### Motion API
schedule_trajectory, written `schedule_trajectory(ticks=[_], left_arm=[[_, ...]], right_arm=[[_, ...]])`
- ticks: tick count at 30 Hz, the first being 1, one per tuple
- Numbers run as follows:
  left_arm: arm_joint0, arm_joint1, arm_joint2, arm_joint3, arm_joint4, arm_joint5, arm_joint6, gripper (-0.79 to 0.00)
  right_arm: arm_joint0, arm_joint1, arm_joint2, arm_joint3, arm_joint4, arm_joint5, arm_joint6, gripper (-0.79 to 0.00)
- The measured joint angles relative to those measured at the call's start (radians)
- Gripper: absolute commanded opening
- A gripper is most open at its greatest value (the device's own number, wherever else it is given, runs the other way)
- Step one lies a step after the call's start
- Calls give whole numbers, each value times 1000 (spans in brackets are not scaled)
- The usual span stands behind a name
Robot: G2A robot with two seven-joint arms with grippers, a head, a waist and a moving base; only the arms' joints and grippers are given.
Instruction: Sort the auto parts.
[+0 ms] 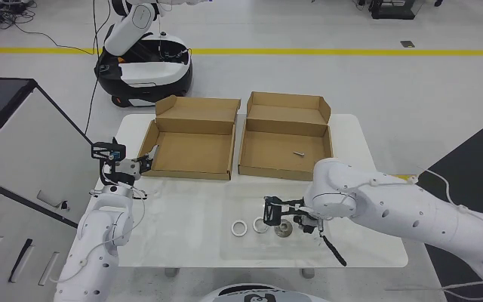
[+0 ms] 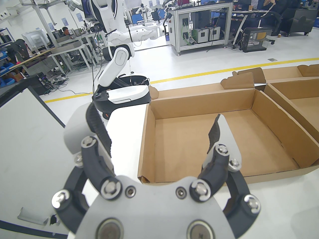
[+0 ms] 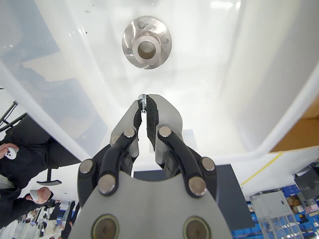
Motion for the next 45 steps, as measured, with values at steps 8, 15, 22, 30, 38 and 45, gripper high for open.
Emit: schedule_trajectory(ticks=[8,15,22,30,38,45], left_arm=[[0,0,0,0,0,0,0,0],[0,0,0,0,0,0,0,0],[0,0,0,0,0,0,0,0],[0,0,0,0,0,0,0,0],[0,0,0,0,0,0,0,0],[0,0,0,0,0,0,0,0]], right_arm=[[73,40,92,-46,135,89,0,-785],[56,94,238,25,336,78,-38,-785],[-60,164,375,144,524,-30,-144,-785],[-213,223,514,234,808,-272,-282,-785],[-295,242,584,237,1014,-414,-341,-785],[-319,237,599,200,1158,-508,-435,-785]])
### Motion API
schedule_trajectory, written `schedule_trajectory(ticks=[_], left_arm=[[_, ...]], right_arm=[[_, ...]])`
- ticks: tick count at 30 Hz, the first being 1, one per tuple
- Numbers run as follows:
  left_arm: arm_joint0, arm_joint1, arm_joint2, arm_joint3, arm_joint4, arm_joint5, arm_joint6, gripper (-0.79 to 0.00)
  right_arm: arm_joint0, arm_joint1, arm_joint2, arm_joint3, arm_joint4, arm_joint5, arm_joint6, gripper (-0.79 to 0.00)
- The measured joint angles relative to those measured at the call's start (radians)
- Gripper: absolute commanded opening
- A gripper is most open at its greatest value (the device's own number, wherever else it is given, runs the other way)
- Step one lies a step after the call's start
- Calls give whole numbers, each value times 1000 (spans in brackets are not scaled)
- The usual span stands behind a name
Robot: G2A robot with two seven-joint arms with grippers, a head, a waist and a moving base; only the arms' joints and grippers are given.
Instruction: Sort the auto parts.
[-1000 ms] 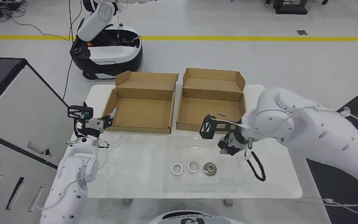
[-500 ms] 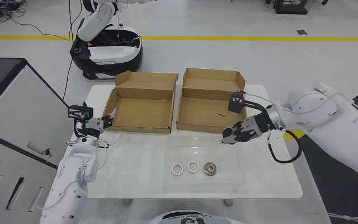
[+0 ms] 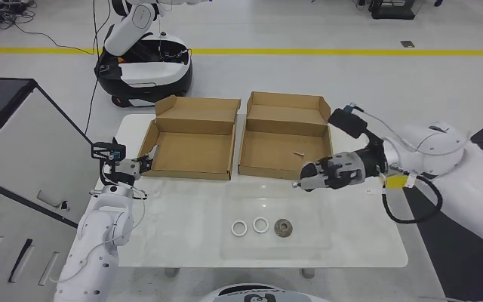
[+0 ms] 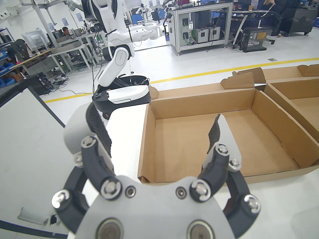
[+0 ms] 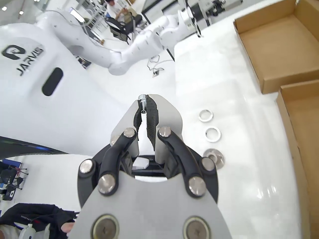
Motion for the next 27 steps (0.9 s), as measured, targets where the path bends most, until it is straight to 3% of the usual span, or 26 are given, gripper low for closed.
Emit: schedule_trajectory(ticks=[6,24,27], left_arm=[[0,0,0,0,0,0,0,0],[0,0,0,0,0,0,0,0],[0,0,0,0,0,0,0,0]], right_arm=[[3,-6,-2,-39,17,-55,-55,-785],[-5,-9,1,-40,-9,-35,-77,-785],[-26,-10,20,-17,63,-38,-87,-785]])
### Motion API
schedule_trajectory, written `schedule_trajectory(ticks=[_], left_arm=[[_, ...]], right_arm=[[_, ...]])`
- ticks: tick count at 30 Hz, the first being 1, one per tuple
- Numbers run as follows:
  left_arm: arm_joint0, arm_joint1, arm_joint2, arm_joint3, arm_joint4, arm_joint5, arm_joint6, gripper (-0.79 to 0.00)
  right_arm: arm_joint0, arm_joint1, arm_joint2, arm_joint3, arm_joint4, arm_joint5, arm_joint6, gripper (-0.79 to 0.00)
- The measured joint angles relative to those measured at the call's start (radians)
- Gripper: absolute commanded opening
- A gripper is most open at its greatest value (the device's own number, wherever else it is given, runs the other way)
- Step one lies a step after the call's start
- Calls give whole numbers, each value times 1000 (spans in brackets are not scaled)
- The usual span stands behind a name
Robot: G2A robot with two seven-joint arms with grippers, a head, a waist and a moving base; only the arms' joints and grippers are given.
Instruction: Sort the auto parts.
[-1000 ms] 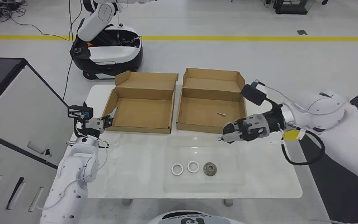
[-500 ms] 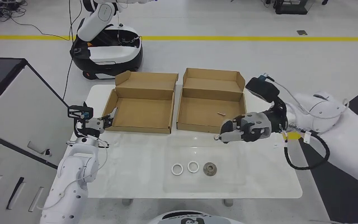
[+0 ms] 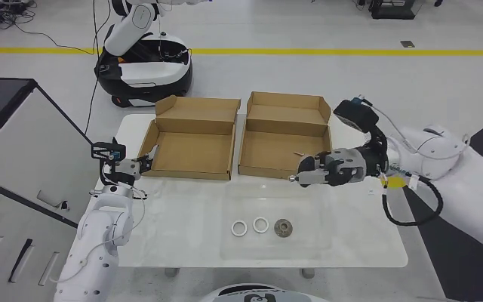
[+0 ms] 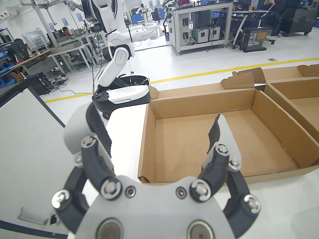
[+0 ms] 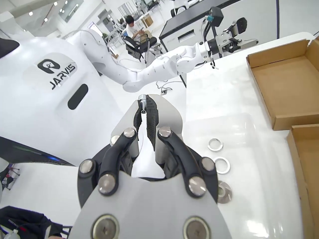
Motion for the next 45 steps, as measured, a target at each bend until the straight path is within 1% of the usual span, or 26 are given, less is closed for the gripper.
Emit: schedule_trajectory(ticks=[3,8,14,20,27,33,39,43,45], left_arm=[[0,0,0,0,0,0,0,0],[0,0,0,0,0,0,0,0],[0,0,0,0,0,0,0,0],[0,0,0,0,0,0,0,0],[0,0,0,0,0,0,0,0],[0,0,0,0,0,0,0,0],[0,0,0,0,0,0,0,0],[0,0,0,0,0,0,0,0],[0,0,0,0,0,0,0,0]], right_arm=[[-16,3,29,22,128,-5,44,-785],[-29,0,76,4,291,43,92,-785],[-16,-32,112,-37,445,119,168,-785],[20,-90,110,-53,540,198,247,-785],[83,-178,83,-31,634,274,323,-785],[131,-251,52,16,676,308,356,-785],[169,-314,28,56,736,339,387,-785],[187,-350,20,75,771,362,411,-785],[193,-359,18,81,768,372,421,-785]])
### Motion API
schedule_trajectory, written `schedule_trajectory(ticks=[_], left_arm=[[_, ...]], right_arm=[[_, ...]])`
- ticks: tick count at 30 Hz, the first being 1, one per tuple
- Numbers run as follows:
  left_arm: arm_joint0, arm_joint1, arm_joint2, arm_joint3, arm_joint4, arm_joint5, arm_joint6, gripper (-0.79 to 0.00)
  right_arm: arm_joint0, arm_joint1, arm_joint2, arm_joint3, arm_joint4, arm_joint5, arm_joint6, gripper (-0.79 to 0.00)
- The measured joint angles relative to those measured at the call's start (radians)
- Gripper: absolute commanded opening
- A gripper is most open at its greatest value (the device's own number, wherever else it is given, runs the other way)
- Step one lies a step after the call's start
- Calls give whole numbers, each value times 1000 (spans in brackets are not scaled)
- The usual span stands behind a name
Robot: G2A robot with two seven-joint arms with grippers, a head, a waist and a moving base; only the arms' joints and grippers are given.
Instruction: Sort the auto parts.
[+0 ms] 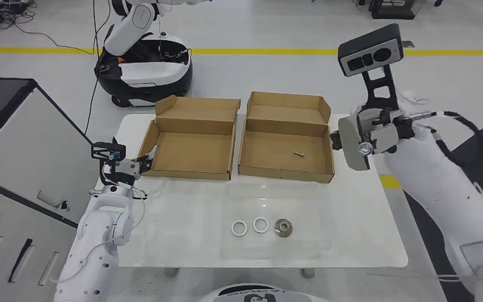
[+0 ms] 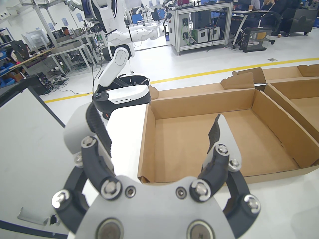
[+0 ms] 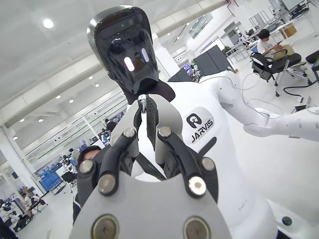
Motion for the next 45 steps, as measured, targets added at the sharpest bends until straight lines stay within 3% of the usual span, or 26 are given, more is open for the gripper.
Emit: schedule_trajectory(ticks=[10,23,45], left_arm=[[0,0,0,0,0,0,0,0],[0,0,0,0,0,0,0,0],[0,0,0,0,0,0,0,0]], right_arm=[[-16,-2,7,-15,10,3,-22,-785],[-111,-47,84,-50,191,42,41,-785],[-135,-86,159,-44,-132,166,-7,-785]])
